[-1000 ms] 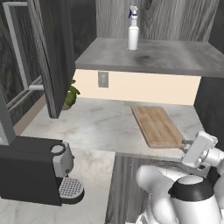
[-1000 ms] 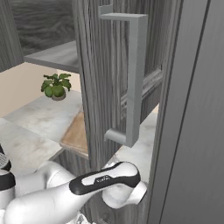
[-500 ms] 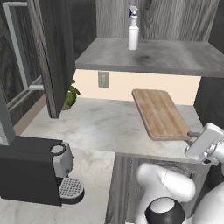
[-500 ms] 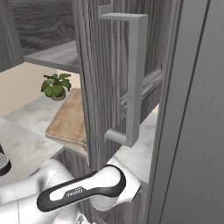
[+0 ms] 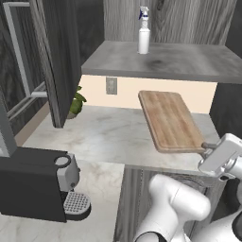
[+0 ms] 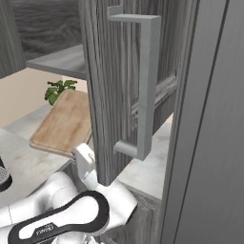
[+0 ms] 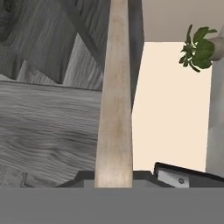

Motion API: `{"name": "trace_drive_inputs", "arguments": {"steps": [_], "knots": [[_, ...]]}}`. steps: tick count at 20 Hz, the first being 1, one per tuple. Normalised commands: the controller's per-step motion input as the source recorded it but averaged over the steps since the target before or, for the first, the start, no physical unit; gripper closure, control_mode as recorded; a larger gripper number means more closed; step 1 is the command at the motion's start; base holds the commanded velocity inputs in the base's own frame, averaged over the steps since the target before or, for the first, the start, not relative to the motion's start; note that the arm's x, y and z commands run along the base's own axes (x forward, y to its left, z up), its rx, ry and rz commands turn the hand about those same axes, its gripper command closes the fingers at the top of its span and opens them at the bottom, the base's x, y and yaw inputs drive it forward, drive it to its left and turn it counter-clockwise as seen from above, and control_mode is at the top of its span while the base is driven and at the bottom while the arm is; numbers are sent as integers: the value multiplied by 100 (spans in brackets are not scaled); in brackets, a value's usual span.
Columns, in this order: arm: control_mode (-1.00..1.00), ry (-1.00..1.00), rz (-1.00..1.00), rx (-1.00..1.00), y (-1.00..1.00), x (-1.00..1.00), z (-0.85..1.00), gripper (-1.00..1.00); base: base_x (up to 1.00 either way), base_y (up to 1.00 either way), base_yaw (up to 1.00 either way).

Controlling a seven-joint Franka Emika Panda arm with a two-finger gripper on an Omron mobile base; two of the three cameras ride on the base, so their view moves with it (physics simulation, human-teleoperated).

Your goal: Move the cutting board and knife to the sink. Then move spray from the cabinet to the counter.

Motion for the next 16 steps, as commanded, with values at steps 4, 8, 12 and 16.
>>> {"name": "trace_drive_inputs", "arguments": {"steps": [4, 8, 12, 16], "knots": [[-100, -1, -5, 0, 22, -34, 39, 100, 0, 0, 0], [-100, 0, -5, 0, 17, -53, 15, 100, 0, 0, 0], [-100, 0, -5, 0, 6, -53, 6, 100, 0, 0, 0], [100, 0, -1, 0, 0, -16, 7, 100, -65, 0, -2]]}}
